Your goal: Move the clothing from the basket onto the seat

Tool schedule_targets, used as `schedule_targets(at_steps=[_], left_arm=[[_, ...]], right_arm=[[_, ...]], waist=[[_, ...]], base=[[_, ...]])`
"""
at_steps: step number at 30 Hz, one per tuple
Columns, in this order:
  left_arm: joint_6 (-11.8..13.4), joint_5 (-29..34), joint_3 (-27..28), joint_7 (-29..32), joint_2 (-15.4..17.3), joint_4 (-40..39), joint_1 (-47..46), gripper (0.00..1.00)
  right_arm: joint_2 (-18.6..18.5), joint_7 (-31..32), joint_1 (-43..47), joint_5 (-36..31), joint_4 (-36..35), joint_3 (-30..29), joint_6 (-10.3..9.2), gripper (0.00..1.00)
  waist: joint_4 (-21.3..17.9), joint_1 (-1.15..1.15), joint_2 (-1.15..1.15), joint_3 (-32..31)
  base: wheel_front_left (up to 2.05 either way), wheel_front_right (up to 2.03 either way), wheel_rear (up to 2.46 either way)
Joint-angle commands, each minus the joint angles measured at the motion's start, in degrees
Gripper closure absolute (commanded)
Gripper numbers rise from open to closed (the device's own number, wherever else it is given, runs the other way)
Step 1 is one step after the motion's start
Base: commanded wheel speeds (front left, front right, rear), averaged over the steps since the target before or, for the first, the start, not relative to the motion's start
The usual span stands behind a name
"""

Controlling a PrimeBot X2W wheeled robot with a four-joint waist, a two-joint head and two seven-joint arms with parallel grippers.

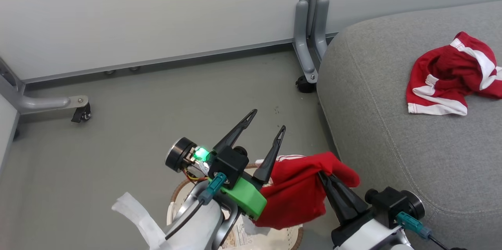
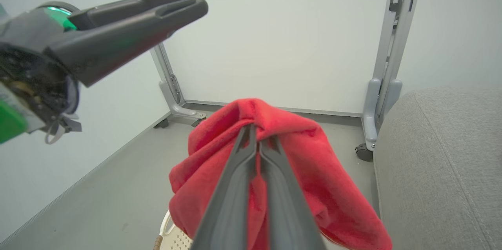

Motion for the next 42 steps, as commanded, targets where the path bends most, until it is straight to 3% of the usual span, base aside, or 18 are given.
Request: schedule_targets(at_steps=[1, 9, 19, 25, 32, 42], left_arm=[[-0.1, 0.1, 0.4, 0.0, 0.3, 0.2, 0.8, 0.0], [-0.2, -1.4, 2.2, 0.0, 0.7, -0.1, 2.3, 0.0], [0.8, -3.0, 8.1, 0.0, 2.3, -5.3, 7.9, 0.0], [-1.9, -2.0, 10.6, 0.0, 3.9, -10.7, 13.2, 0.0], [-1.8, 1.0, 14.0, 0.0, 5.4, -14.8, 18.4, 0.0], [-3.4, 3.4, 16.0, 0.0, 4.5, -14.9, 20.1, 0.0]], right_arm=[[0.1, -0.2, -0.7, 0.0, -0.3, -0.2, -0.08, 1.0], [-0.2, -0.2, -1.4, -0.7, -1.7, -1.2, -0.08, 1.0], [-0.2, -0.2, -2.4, -2.4, -6.1, -4.6, -0.08, 1.0], [0.2, -0.2, -2.3, -3.5, -8.8, -7.7, -0.08, 1.0], [1.2, -0.2, -0.5, -4.7, -11.2, -11.8, -0.08, 1.0], [3.0, -0.2, 1.8, -5.3, -11.7, -15.8, -0.08, 1.0]], waist=[[-0.2, 0.0, 0.0, 0.1], [-3.0, 0.0, 0.0, 1.2], [-11.1, 0.0, 0.0, 4.0], [-16.8, 0.0, 0.0, 5.7], [-22.7, 0.0, 0.0, 7.2], [-25.7, 0.0, 0.0, 9.4]], base=[[0.0, 0.0, 0.0], [0.0, 0.0, 0.0], [0.0, 0.0, 0.0], [0.0, 0.0, 0.0], [0.0, 0.0, 0.0], [0.0, 0.0, 0.0]])
